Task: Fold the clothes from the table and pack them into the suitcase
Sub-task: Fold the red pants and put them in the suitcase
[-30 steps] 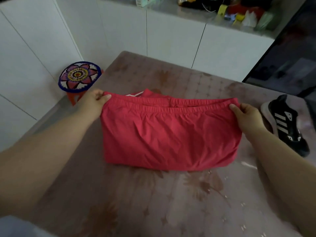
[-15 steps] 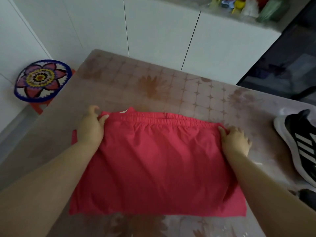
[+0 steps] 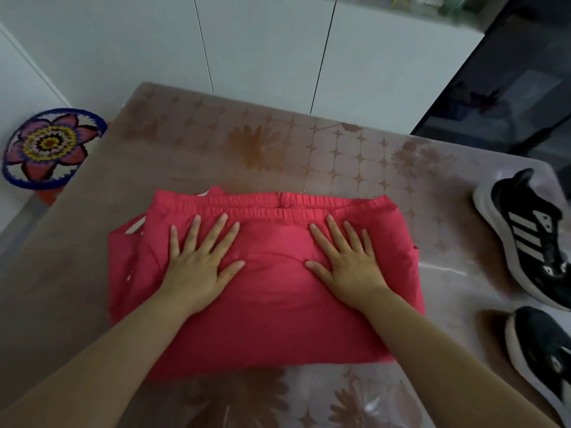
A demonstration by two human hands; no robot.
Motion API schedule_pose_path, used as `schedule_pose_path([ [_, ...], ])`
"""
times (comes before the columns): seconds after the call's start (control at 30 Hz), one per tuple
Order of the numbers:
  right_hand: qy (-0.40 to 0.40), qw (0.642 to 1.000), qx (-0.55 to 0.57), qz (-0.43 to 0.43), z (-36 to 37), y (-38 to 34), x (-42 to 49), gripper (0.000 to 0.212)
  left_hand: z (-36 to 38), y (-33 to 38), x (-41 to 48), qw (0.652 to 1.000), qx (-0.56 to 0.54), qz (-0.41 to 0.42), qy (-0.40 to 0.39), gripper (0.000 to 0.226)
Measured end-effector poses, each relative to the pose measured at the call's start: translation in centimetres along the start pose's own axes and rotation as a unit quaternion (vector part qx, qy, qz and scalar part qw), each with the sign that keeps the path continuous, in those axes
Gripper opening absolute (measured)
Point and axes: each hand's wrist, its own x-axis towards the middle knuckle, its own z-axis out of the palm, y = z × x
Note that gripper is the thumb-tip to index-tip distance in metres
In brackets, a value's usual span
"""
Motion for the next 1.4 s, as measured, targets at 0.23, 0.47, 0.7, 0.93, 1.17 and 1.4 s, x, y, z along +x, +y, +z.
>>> schedule_pose_path([
  [0.23,-0.045,0.999,0.027,-0.002,-2.9,-2.5,-2.3,0.091,-2.4,-0.3,-0.7,0.999,-0.025,-0.021,-0.042,0.081],
  [0.47,0.022,0.993,0.04,-0.114,-2.4,-14.2,-9.6,0.071,-3.6,-6.4,-8.3,0.942,-0.196,-0.264,0.069,0.091],
  [0.7,-0.045,0.977,0.066,-0.197,-1.9,-23.2,-8.5,0.094,-2.3,-6.7,-10.6,0.916,-0.313,-0.247,0.035,0.096],
  [0.93,-0.089,0.987,0.051,-0.124,0.2,-26.2,-6.6,0.096,-3.2,-6.2,-10.3,0.871,-0.429,-0.236,0.047,0.092],
  [1.17,-0.072,0.98,0.072,-0.169,-1.5,-24.8,-8.5,0.063,-5.5,-8.6,-12.5,0.953,-0.29,-0.088,0.019,0.076],
  [1.4,-0.104,0.929,0.305,-0.18,-5.4,-20.2,-14.8,0.07,-4.7,-12.7,-15.0,0.973,0.056,0.199,0.1,0.142],
])
